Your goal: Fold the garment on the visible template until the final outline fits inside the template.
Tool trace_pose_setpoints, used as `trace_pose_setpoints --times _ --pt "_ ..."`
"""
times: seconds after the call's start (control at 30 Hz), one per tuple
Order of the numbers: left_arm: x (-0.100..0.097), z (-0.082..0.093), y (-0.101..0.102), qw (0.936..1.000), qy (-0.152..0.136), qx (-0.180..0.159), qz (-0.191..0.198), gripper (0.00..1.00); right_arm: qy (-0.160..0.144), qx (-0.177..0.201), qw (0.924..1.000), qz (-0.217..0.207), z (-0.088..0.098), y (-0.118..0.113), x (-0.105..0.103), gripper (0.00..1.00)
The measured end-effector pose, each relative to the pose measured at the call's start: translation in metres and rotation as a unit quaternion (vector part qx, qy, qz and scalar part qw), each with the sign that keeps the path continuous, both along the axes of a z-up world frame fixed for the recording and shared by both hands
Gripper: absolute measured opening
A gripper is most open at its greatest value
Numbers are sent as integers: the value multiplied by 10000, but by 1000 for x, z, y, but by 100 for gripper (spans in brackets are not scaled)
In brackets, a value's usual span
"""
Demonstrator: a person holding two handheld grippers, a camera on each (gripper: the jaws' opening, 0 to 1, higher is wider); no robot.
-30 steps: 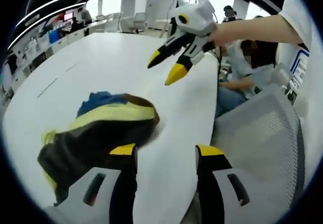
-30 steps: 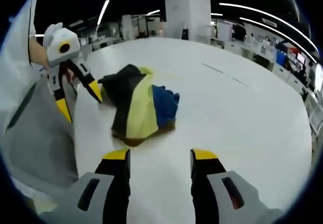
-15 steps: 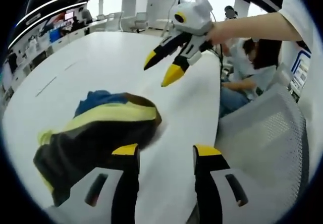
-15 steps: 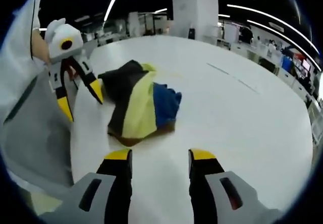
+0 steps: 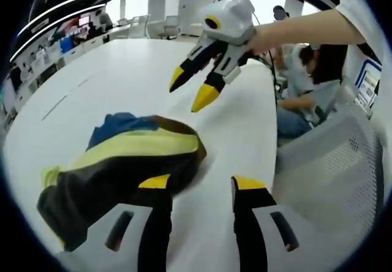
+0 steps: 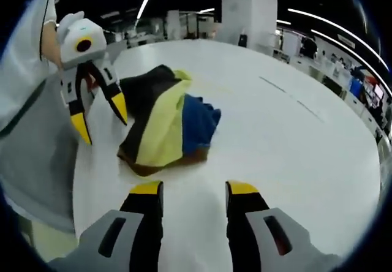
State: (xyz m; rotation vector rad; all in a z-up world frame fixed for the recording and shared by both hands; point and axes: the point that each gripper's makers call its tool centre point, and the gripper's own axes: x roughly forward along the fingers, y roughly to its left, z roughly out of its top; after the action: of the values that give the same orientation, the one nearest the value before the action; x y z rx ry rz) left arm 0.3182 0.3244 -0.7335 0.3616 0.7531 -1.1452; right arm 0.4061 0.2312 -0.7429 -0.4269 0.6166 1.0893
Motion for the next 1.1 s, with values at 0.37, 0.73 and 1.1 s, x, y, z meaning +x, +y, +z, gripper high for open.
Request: trace_pose_setpoints --times 0.37,0.73,1.1 --pt "2 -6 -11 9997 -113 22 -192 31 -45 -62 9996 254 -7 8 1 37" --pt "5 -13 -19 9993 -213 78 -296 26 -67 -135 9986 507 -15 13 1 34" --pt "8 -17 -22 9990 -207 118 -372 20 -294 -123 9969 719 -13 22 8 30"
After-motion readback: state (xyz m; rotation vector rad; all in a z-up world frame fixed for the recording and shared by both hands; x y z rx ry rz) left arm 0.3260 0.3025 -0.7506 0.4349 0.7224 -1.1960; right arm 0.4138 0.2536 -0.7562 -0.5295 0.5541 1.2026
